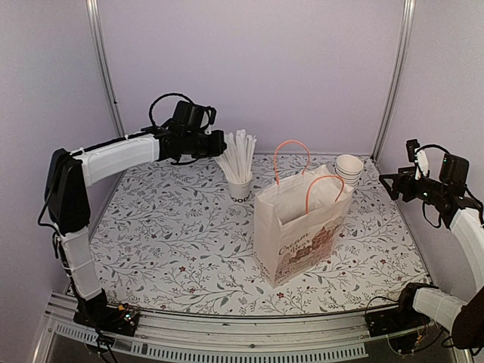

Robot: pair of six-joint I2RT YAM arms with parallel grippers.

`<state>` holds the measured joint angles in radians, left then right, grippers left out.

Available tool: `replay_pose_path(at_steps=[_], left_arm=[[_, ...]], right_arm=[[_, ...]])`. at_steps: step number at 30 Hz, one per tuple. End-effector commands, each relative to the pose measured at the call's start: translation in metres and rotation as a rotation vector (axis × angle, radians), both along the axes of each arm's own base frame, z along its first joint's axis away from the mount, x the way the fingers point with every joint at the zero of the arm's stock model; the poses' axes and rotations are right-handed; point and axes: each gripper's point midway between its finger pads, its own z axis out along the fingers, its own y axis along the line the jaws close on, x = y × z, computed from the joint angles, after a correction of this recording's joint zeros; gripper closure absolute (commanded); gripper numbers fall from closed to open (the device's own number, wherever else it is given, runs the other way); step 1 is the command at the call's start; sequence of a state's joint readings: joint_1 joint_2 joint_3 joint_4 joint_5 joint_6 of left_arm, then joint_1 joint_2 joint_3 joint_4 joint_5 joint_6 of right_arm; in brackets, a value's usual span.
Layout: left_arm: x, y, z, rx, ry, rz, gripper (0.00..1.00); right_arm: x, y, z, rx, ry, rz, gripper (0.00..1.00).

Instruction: Pack the takeout coffee

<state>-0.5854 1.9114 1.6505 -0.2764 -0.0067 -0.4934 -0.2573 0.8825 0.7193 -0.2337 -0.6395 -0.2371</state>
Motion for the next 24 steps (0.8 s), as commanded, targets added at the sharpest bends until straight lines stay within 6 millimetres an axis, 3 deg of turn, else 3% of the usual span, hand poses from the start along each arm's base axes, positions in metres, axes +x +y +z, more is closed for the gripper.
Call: replay_pose_path(at_steps=[1, 11, 16, 19, 24], left_arm=[[-0.01, 0.005, 0.048, 0.008, -0.087, -0.008, 1.0], [-0.066, 0.034, 0.15, 0.034, -0.244, 0.002, 1.0], [-0.103, 0.046, 0.2, 0.002, -0.321, -0.037, 1.0], [-0.136, 0.036, 0.233, -0.047, -0.392, -0.164, 1.0], [-0.223, 0.004, 0.283, -0.119, -0.543, -0.452, 1.0]], right_arm=[[-0.001, 0.001, 0.003, -0.008, -0.027, 0.008, 0.08], [0.0, 0.0, 0.003, -0.013, -0.03, 0.002, 0.08], [-0.001, -0.001, 0.004, -0.018, -0.034, 0.0, 0.08], [-0.001, -0.001, 0.005, -0.021, -0.038, -0.002, 0.08], [-0.001, 0.0, 0.003, -0.019, -0.037, 0.005, 0.08]])
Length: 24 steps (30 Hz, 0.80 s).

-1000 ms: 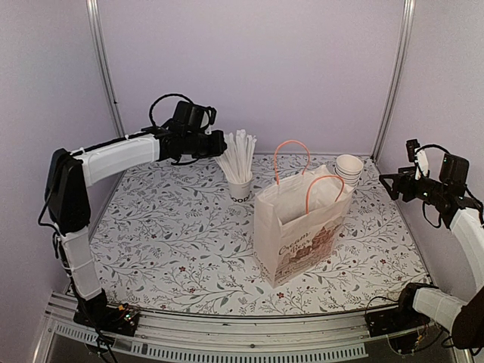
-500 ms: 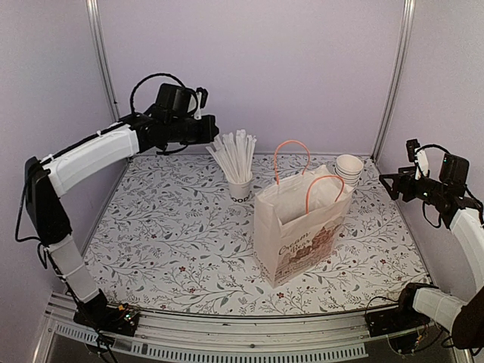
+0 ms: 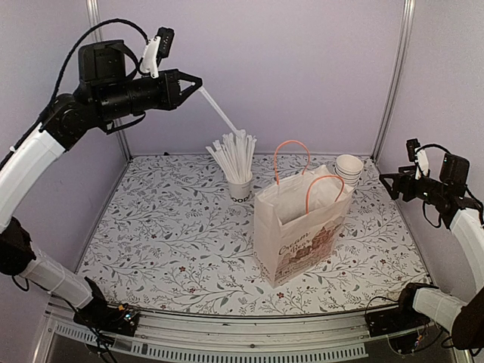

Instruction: Pack the takeout coffee

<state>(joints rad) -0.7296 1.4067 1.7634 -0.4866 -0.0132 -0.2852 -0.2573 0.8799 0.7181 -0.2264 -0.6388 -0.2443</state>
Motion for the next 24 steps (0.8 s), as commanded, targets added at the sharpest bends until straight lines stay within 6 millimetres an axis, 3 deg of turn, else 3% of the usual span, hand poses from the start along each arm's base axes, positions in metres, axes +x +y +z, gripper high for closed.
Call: replay_pose_path(at_steps=[1, 5, 13, 17, 24], left_arm=[[-0.082, -0.029, 0.037, 0.002, -0.129, -0.285, 1.0], [-0.133, -0.038, 0.044, -0.026, -0.137, -0.426, 1.0], [-0.173, -0.051, 0.014, 0.006, -0.063, -0.509, 1.0], [-0.175, -0.071, -0.004, 0.048, -0.036, -0.523, 1.0], [-0.133, -0.109, -0.045, 0.207, 0.023, -0.396, 1.0]], right_arm=[[-0.001, 0.0, 0.001, -0.011, -0.026, 0.005, 0.08], [0.0, 0.0, 0.0, -0.02, -0.029, 0.008, 0.07], [-0.004, 0.001, 0.006, -0.035, -0.054, 0.01, 0.07], [-0.005, 0.001, 0.007, -0.04, -0.061, 0.009, 0.07], [-0.009, 0.004, 0.01, -0.042, -0.071, 0.023, 0.07]])
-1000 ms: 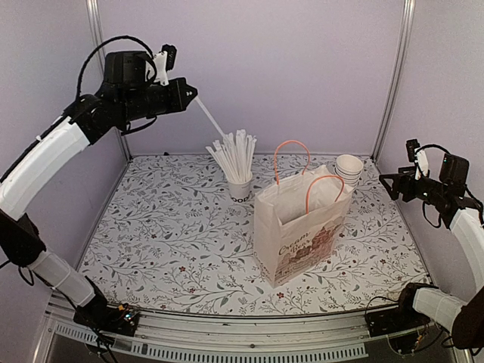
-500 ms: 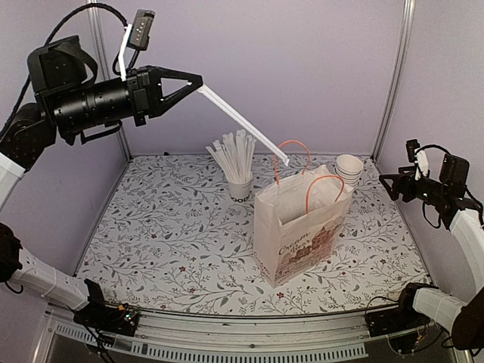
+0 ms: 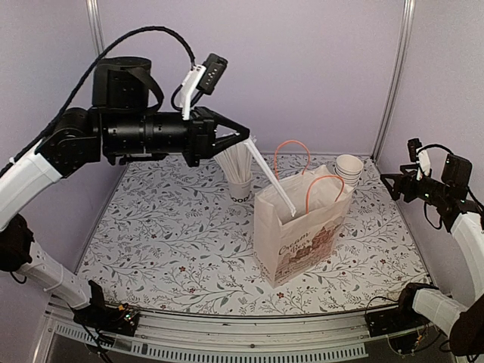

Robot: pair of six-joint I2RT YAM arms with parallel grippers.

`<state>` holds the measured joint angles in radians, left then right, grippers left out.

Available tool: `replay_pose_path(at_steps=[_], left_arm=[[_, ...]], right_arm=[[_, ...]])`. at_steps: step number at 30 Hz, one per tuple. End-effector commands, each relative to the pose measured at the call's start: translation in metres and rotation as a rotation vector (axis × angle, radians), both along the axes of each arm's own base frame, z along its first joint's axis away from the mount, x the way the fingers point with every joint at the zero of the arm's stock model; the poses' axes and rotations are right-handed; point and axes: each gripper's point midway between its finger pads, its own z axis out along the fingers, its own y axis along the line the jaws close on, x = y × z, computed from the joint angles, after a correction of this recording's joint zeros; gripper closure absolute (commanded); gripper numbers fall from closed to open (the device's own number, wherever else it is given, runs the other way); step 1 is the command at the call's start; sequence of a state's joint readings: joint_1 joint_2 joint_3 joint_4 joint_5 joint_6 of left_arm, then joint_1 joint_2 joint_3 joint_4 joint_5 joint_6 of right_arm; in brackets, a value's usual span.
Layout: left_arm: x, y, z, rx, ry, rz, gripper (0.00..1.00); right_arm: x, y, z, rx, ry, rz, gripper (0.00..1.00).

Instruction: Pack the takeout coffee

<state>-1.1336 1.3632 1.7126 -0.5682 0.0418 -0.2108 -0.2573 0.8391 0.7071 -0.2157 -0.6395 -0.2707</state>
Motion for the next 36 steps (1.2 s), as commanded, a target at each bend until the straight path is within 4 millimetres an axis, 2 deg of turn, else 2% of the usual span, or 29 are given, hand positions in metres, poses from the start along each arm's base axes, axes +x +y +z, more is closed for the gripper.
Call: replay_pose_path(at_steps=[1, 5, 10, 11, 13, 15, 16, 18, 21, 22, 24, 26, 29, 31, 34, 36], left_arm=[[0.023, -0.019, -0.027, 0.125, -0.002, 0.081, 1.0], [0.032, -0.04, -0.057, 0.22, 0.029, 0.073, 1.0], [0.037, -0.059, -0.094, 0.276, 0.118, 0.036, 1.0], [0.038, -0.059, -0.097, 0.282, 0.131, 0.037, 0.88], [0.044, -0.055, -0.096, 0.282, 0.134, 0.073, 0.58], [0.055, -0.042, -0.089, 0.263, 0.114, 0.129, 0.43], [0.06, -0.034, -0.085, 0.248, 0.11, 0.148, 0.38], [0.073, -0.014, -0.078, 0.206, 0.114, 0.186, 0.36], [0.096, 0.028, -0.077, 0.157, 0.113, 0.267, 0.34], [0.106, 0.046, -0.088, 0.167, 0.112, 0.316, 0.33], [0.118, 0.086, -0.089, 0.154, 0.087, 0.415, 0.31], [0.131, 0.124, -0.096, 0.177, 0.043, 0.524, 0.28], [0.145, 0.184, -0.113, 0.239, -0.008, 0.706, 0.16], [0.153, 0.216, -0.125, 0.259, -0.014, 0.783, 0.12], [0.159, 0.244, -0.144, 0.255, 0.002, 0.821, 0.11], [0.16, 0.249, -0.152, 0.226, -0.009, 0.82, 0.11]], right_arm=[[-0.004, 0.003, 0.001, -0.008, -0.02, 0.018, 0.07], [-0.005, 0.005, 0.001, -0.007, -0.021, 0.032, 0.07], [-0.006, 0.008, 0.002, -0.014, -0.021, 0.053, 0.01], [-0.006, 0.008, 0.002, -0.014, -0.02, 0.052, 0.01], [-0.005, 0.005, 0.004, -0.016, -0.025, 0.033, 0.01], [-0.003, -0.002, 0.005, -0.003, -0.024, -0.017, 0.01], [-0.003, -0.003, 0.008, 0.004, -0.037, -0.03, 0.01], [-0.006, -0.002, 0.01, 0.021, -0.048, -0.033, 0.01], [-0.011, 0.005, 0.015, 0.036, -0.058, 0.005, 0.01], [-0.011, 0.007, 0.018, 0.037, -0.059, 0.015, 0.01], [-0.012, 0.008, 0.025, 0.035, -0.065, 0.025, 0.01], [-0.008, -0.002, 0.036, 0.069, -0.072, -0.055, 0.01], [-0.006, -0.018, 0.058, 0.106, -0.083, -0.167, 0.01], [-0.006, -0.031, 0.077, 0.114, -0.109, -0.255, 0.01], [-0.012, -0.034, 0.097, 0.098, -0.141, -0.275, 0.01], [-0.013, -0.03, 0.096, 0.102, -0.125, -0.251, 0.01]])
